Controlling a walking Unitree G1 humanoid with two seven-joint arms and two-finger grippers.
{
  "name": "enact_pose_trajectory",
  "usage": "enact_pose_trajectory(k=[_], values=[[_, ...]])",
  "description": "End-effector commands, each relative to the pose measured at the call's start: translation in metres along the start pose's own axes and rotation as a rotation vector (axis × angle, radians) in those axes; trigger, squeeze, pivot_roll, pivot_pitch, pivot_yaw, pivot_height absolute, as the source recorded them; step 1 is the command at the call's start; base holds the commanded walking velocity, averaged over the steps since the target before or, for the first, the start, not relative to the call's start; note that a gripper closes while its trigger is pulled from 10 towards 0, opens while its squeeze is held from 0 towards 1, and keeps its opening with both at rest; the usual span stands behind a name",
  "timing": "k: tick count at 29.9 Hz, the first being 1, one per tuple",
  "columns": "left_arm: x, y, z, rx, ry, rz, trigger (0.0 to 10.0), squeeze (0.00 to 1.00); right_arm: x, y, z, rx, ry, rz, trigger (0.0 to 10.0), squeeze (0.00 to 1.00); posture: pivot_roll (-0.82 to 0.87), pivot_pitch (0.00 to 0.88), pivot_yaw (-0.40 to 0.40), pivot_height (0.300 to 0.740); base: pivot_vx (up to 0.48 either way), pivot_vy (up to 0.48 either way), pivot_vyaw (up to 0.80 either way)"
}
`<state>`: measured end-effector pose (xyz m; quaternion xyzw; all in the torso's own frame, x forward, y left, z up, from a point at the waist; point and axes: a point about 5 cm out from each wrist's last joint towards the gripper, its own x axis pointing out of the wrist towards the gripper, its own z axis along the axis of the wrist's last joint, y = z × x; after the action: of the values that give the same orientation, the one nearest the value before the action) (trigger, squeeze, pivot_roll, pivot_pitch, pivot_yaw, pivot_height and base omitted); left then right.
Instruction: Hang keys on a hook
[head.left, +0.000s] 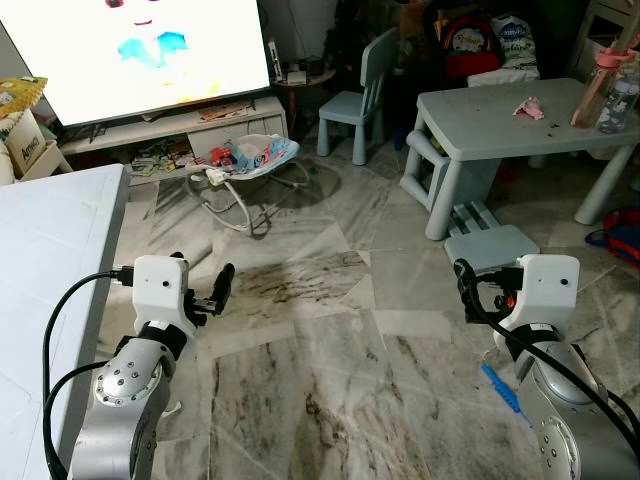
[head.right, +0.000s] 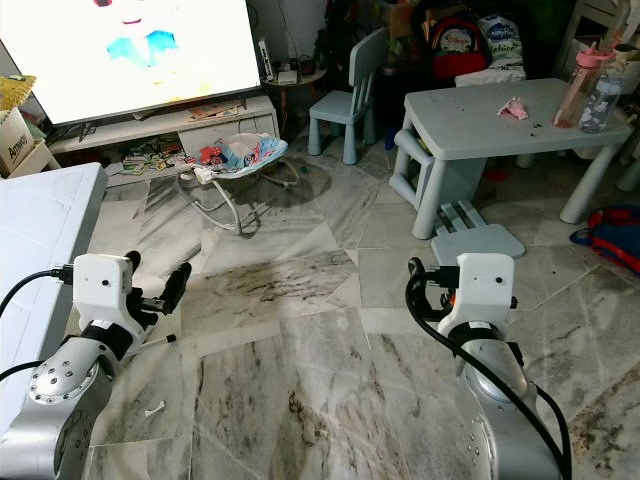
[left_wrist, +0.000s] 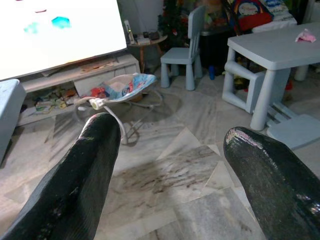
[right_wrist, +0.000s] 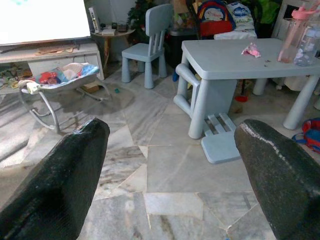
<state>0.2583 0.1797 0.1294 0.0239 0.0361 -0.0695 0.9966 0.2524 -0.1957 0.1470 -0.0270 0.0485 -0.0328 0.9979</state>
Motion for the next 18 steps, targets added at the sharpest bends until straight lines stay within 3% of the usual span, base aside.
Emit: enact_pose_trajectory(k=[1,18], values=[[0.0020,0.0018,0.0007,0.018,0.001,0.008,10.0,0.00,0.0008,-0.0002,-0.0007,0.003,0.001,-0.009,10.0,0.00,-0.09,0.000,0.095,0.740,0.000,0.000,0.00],[0.0028,0.0037,0.0020,0.038,0.007,0.019,10.0,0.00,0.0036,0.0043,-0.0006,0.012,0.000,-0.011,10.0,0.00,-0.08,0.000,0.104,0.740,0.000,0.000,0.00]])
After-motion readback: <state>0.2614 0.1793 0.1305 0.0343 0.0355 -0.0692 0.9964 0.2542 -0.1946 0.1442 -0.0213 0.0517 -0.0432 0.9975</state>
